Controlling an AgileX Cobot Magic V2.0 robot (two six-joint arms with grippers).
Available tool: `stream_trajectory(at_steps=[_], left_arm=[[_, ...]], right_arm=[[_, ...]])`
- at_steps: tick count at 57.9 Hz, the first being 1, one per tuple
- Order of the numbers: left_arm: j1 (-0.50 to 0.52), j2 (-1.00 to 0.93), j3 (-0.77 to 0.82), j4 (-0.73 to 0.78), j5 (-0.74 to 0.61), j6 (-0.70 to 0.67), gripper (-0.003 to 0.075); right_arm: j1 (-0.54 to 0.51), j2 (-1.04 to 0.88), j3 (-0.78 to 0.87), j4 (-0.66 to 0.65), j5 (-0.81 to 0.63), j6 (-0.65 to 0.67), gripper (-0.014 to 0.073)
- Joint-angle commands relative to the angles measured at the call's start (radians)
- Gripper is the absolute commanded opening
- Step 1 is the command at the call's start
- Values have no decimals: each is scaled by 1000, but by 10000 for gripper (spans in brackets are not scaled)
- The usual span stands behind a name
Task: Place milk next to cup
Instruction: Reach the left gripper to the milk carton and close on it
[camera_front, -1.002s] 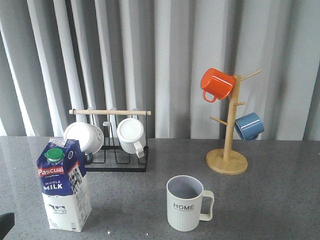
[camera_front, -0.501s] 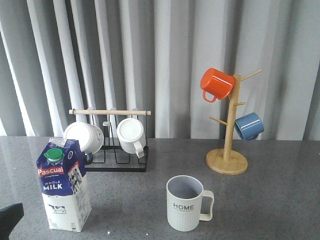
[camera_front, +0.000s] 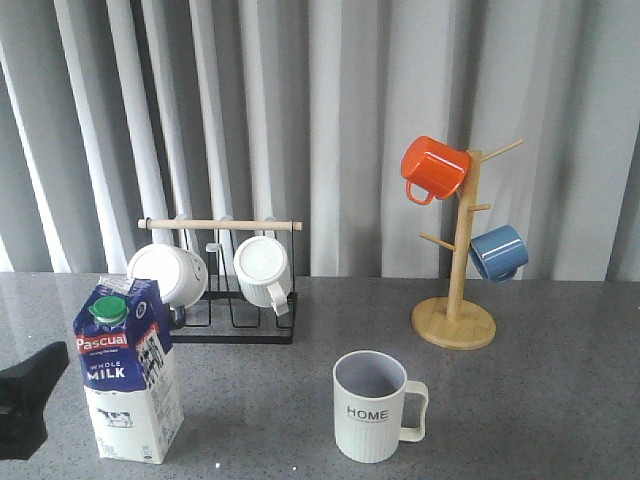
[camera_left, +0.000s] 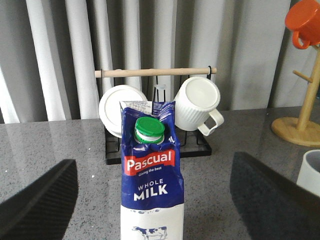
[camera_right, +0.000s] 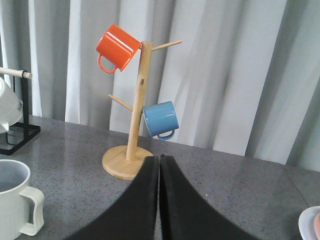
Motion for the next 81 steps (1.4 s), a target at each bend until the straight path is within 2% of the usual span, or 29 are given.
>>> stream_trajectory(at_steps=[1, 16, 24, 36, 40, 44, 57, 71, 81], left_arm=[[-6, 54, -35, -5, -86, 6, 587], [-6, 181, -35, -5, -161, 6, 587], [-14, 200, -35, 4, -234, -64, 587], [-112, 237, -35, 226, -358, -73, 587], [-130, 257, -35, 250, -401, -73, 587], [-133, 275, -35, 225, -417, -74, 587], [-133, 311, -35, 14, -474, -33, 587], [-133, 369, -35, -4, -510, -32, 587], [-133, 418, -35, -65, -587, -16, 587]], right_arm=[[-8, -2, -27, 2, -50, -8, -4], [-8, -2, -27, 2, -50, -8, -4], [-8, -2, -27, 2, -50, -8, -4], [-8, -2, -27, 2, -50, -8, -4], [-8, -2, -27, 2, -50, -8, -4], [-8, -2, -27, 2, -50, -8, -4], [-8, -2, -27, 2, -50, -8, -4], [-8, -2, -27, 2, -50, -8, -4], [-8, -2, -27, 2, -50, -8, -4]])
